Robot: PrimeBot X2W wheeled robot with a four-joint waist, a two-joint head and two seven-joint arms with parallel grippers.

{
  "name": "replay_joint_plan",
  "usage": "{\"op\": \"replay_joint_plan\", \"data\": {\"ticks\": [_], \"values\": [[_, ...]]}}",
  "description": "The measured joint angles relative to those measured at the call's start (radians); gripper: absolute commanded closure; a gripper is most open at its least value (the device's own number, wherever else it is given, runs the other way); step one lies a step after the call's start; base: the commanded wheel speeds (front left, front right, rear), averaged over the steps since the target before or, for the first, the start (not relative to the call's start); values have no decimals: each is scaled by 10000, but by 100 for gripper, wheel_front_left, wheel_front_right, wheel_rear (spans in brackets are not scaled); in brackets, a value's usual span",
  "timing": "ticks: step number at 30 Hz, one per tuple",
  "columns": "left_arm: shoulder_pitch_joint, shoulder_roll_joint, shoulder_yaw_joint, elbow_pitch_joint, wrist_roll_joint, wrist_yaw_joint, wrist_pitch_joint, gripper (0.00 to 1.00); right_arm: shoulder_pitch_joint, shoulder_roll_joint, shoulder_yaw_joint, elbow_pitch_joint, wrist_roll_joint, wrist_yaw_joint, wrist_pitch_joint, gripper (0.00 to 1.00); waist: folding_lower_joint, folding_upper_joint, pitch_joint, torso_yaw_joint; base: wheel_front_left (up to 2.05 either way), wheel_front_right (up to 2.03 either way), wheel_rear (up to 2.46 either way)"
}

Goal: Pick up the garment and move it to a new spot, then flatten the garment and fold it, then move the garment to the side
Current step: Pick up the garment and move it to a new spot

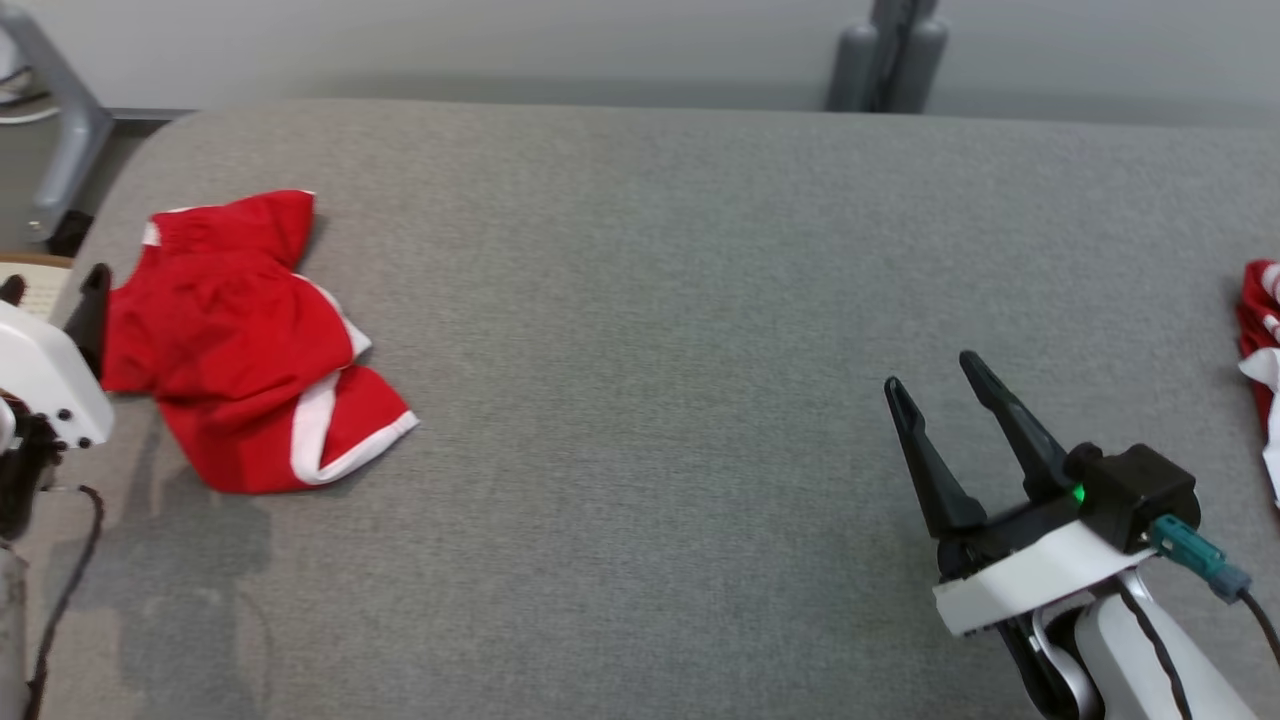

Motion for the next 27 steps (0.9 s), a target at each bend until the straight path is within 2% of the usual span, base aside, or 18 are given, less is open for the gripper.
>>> {"op": "replay_joint_plan", "data": {"ticks": [3, 14, 15, 16, 17, 18, 27], "values": [[-442, 326, 17, 872, 23, 2, 169, 0, -283, -48, 109, -284, 2, 0, 0, 0, 0, 0, 319, -368, 0, 0, 0], [-1120, 865, -215, 3475, -59, -178, 821, 0, -701, -111, 142, -688, 61, 0, 0, 0, 0, 0, 1220, -1599, 0, 0, 0], [-1161, 878, -230, 3616, -67, -186, 825, 13, -700, -104, 146, -696, 61, 0, 0, 0, 0, 0, 1259, -1643, 0, 0, 0], [-1201, 890, -240, 3758, -77, -207, 851, 38, -699, -94, 146, -704, 61, 0, 0, 0, 0, 0, 1292, -1675, 0, 0, 0], [-1250, 899, -255, 3868, -96, -217, 844, 92, -697, -79, 144, -706, 61, 0, 0, 0, 0, 0, 1314, -1697, 0, 0, 0], [-1311, 905, -280, 3956, -109, -244, 807, 100, -696, -65, 146, -704, 59, 0, 0, 0, 0, 0, 1322, -1706, 0, 0, 0], [-1571, 997, -648, 4462, -125, -389, 414, 100, -700, 71, 81, -899, 10, 0, 0, 0, 0, 0, 1024, -1655, 0, 0, 0]]}}
